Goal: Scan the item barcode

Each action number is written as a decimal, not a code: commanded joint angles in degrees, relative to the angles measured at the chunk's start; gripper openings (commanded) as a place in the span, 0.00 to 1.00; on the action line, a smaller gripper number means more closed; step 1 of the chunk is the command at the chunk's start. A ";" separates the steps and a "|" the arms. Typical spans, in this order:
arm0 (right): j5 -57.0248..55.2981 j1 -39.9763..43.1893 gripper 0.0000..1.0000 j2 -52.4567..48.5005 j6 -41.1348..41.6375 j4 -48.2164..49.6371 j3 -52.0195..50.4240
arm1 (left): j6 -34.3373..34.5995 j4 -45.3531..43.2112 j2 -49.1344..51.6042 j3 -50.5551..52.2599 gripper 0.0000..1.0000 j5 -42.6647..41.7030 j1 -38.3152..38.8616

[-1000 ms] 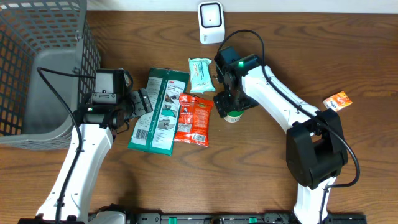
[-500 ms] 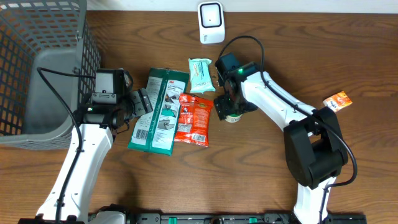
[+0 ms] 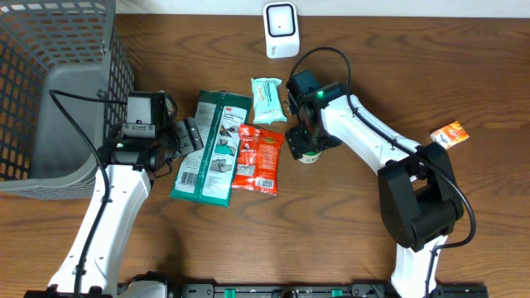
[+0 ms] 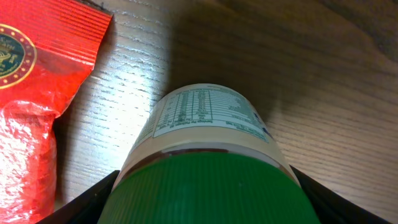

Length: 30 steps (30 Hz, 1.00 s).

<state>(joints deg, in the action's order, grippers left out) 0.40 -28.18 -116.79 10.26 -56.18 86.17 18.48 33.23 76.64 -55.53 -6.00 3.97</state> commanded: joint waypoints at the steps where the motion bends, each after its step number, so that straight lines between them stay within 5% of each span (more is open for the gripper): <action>1: 0.13 -0.20 0.75 0.22 5.51 0.04 1.73 | 0.72 0.15 -0.02 -0.96 0.83 0.70 -0.02; 7: 0.13 -0.22 0.78 0.22 15.50 -1.46 2.29 | 0.72 0.15 -0.02 -0.96 0.83 0.72 -0.02; 11: -0.17 -0.37 0.61 0.22 15.82 -1.18 2.25 | 0.72 0.15 -0.02 -0.96 0.83 0.72 -0.02; 18: -0.57 -0.35 0.56 0.22 1.33 0.17 2.27 | 0.72 0.15 -0.02 -0.96 0.83 0.72 -0.02; 23: -0.55 -0.31 0.75 0.22 -6.91 0.11 2.27 | 0.72 0.15 -0.02 -0.96 0.83 0.72 -0.02; 30: -0.50 -0.44 0.80 0.20 3.48 0.11 2.16 | 0.72 0.13 -0.02 -0.96 0.83 0.72 -0.02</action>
<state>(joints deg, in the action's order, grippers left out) 0.32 -28.14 -116.79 9.58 -56.10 87.48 18.48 33.23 76.64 -55.53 -6.00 3.97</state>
